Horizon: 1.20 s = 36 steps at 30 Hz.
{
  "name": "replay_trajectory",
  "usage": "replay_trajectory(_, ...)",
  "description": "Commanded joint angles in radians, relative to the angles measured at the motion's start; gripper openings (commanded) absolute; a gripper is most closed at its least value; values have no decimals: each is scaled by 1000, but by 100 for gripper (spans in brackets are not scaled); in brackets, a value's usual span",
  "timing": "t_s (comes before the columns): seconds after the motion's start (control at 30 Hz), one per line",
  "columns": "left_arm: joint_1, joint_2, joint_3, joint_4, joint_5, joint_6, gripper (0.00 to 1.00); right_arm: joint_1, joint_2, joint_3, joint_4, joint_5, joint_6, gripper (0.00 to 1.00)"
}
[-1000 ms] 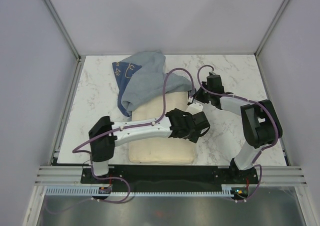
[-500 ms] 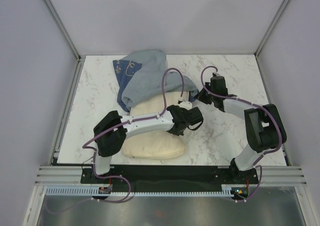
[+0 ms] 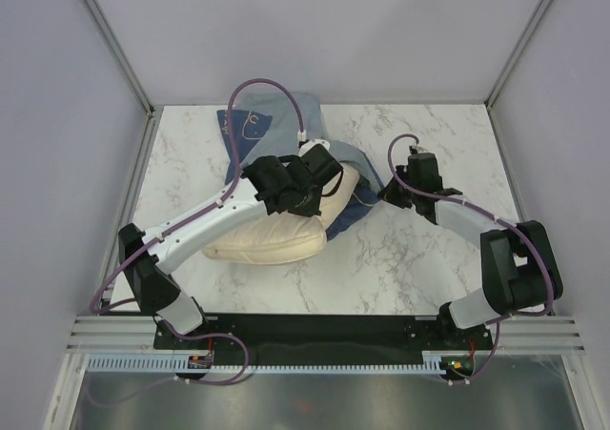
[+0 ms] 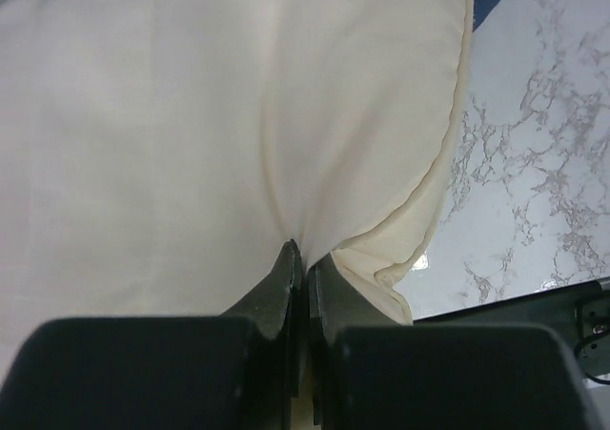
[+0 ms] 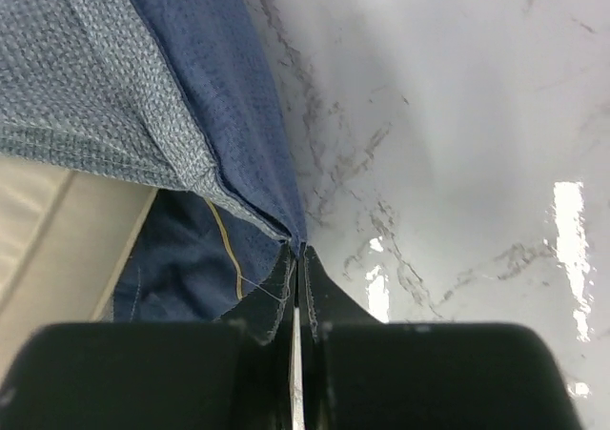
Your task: Put the pillow into the pillowcase
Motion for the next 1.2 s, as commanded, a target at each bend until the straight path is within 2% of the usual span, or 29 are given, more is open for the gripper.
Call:
replay_trajectory(0.0, 5, -17, 92, -17, -22, 61, 2, -2, -47, -30, -104, 63, -60, 3)
replay_trajectory(0.1, 8, -18, 128, -26, -13, 73, 2, -2, -84, -45, -125, 105, -62, 11)
replay_trajectory(0.17, 8, -15, 147, -32, -4, 82, 2, -2, -111, -49, -138, 120, -59, 39)
replay_trajectory(0.23, 8, -14, 151, -32, 8, 88, 2, -1, -154, -61, -129, 94, -62, 53)
replay_trajectory(0.4, 8, -18, 165, -34, 25, 95, 2, 50, -272, -96, -71, 31, -88, 57)
replay_trajectory(0.53, 8, -12, 193, -38, 33, 108, 2, 121, -343, -98, -76, 81, -102, 57)
replay_trajectory(0.67, 8, -3, 230, -44, 45, 116, 2, 214, -361, -142, -18, 115, -89, 55)
replay_trajectory(0.7, 8, 0, 233, -47, 45, 119, 2, 231, -363, -154, 5, 115, -88, 57)
replay_trajectory(0.77, 8, 0, 245, -49, 51, 119, 2, 263, -354, -174, 75, 118, -74, 61)
replay_trajectory(0.8, 8, 0, 247, -49, 56, 121, 2, 292, -331, -185, 95, 118, -71, 69)
replay_trajectory(0.87, 6, 5, 260, -52, 62, 124, 2, 320, -306, -197, 155, 124, -63, 73)
replay_trajectory(1.17, 15, 17, 311, -70, 88, 133, 2, 456, -141, -214, 316, 276, -39, 74)
